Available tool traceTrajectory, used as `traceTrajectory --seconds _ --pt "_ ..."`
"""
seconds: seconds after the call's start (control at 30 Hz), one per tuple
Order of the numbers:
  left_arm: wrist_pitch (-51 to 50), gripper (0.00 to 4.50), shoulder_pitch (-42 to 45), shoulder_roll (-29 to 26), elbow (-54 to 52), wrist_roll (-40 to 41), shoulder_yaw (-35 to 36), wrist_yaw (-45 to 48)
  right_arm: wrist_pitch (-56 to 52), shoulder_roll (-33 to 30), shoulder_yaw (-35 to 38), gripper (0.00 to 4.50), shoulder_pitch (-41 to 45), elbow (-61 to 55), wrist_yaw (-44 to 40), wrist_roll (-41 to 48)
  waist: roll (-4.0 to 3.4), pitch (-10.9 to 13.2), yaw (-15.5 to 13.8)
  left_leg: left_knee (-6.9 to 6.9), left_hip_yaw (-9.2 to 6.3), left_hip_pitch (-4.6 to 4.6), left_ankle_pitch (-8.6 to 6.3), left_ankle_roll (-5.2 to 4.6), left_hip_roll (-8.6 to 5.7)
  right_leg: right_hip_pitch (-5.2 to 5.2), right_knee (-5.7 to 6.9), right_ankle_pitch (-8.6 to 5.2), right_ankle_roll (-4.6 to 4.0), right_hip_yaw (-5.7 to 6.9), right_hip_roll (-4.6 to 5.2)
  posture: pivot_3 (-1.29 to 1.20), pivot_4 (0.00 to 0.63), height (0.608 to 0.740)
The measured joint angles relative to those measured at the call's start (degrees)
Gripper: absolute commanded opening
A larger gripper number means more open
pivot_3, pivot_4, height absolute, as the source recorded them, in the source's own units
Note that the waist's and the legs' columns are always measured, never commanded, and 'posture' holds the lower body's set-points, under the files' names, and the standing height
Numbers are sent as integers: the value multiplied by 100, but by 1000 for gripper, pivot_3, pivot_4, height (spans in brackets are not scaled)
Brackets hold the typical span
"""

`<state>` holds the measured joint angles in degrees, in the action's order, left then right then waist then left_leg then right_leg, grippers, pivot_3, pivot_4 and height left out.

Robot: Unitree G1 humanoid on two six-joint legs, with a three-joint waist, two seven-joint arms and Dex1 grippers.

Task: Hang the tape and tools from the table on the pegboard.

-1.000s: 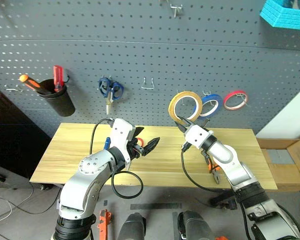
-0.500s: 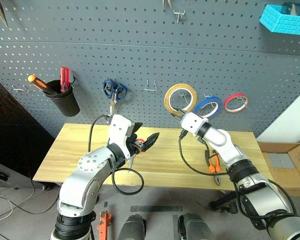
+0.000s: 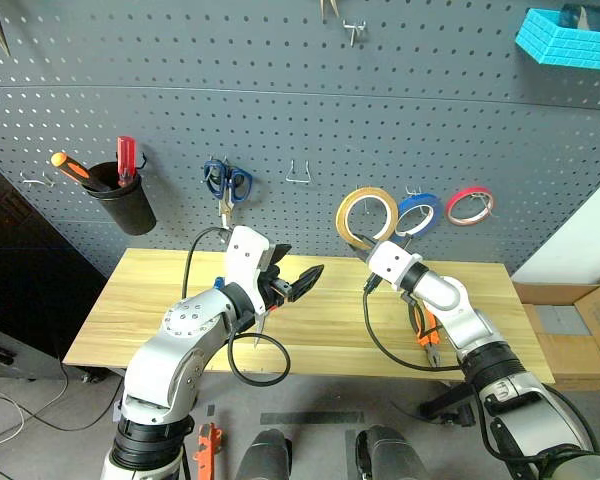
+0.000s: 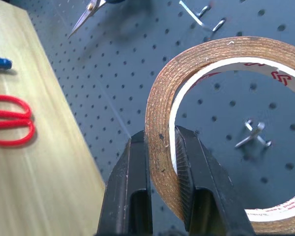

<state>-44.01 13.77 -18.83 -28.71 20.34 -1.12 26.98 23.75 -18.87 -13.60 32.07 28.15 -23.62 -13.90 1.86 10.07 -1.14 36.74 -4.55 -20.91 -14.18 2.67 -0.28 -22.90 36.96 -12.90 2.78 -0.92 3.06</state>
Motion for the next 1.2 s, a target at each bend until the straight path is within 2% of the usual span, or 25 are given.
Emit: traceTrajectory --seconds 0.3,0.37,0.4,0.5,0.73,0.9,1.03,1.07,1.2 --pt "-37 3919 7 4 -1 5 -71 -40 -112 63 7 118 526 485 -287 211 0 0 -2 -3 -1 -1 0 0 0 -2 -1 0 -3 1 0 146 111 740" --pt "-41 3919 6 4 -3 9 -71 -51 -191 125 9 852 575 620 -435 336 0 0 -7 -4 -1 -1 0 -1 0 -2 -1 1 -7 1 0 152 113 740" --pt "-44 3919 6 4 -3 9 -71 -60 -226 147 9 1022 579 681 -497 388 0 0 -9 -5 -1 -1 0 0 0 -2 -1 1 -7 1 0 152 113 740" --pt "-58 3919 4 4 -9 17 -70 -105 -323 154 29 2032 579 807 -603 439 -1 1 -14 -5 -1 -2 0 -1 0 -3 -1 0 -6 2 0 157 117 740" --pt "-75 3919 -29 2 -73 143 -71 -153 -332 147 82 4298 464 663 -626 463 -1 1 -15 -7 -2 -2 0 0 0 -5 -2 -4 -2 2 0 151 124 740" --pt "-85 3919 -145 -12 -149 198 -102 -154 -794 68 94 4411 -409 -350 -829 610 -4 4 -31 -12 -4 -14 -1 -1 0 -18 -3 -14 7 2 1 133 151 740" --pt "-46 3919 -417 -211 -227 151 -448 -83 -2307 -206 106 4411 -1366 -1765 -1263 904 -24 34 -22 -10 -4 -27 -1 -1 0 -28 -3 -27 -11 -1 2 101 194 740" --pt "-36 3919 -498 -252 -237 128 -533 -42 -2645 -271 112 4411 -1496 -2019 -1312 965 -35 54 -13 -8 -3 -26 -2 -2 0 -28 -2 -34 -21 -2 3 101 194 740" --pt "373 3919 -804 -637 -197 -208 -1107 215 -4521 -220 402 4411 -1602 -2886 -1089 1130 -44 176 64 -8 -5 -17 -1 -2 8 -28 7 -41 -32 0 0 55 258 740"
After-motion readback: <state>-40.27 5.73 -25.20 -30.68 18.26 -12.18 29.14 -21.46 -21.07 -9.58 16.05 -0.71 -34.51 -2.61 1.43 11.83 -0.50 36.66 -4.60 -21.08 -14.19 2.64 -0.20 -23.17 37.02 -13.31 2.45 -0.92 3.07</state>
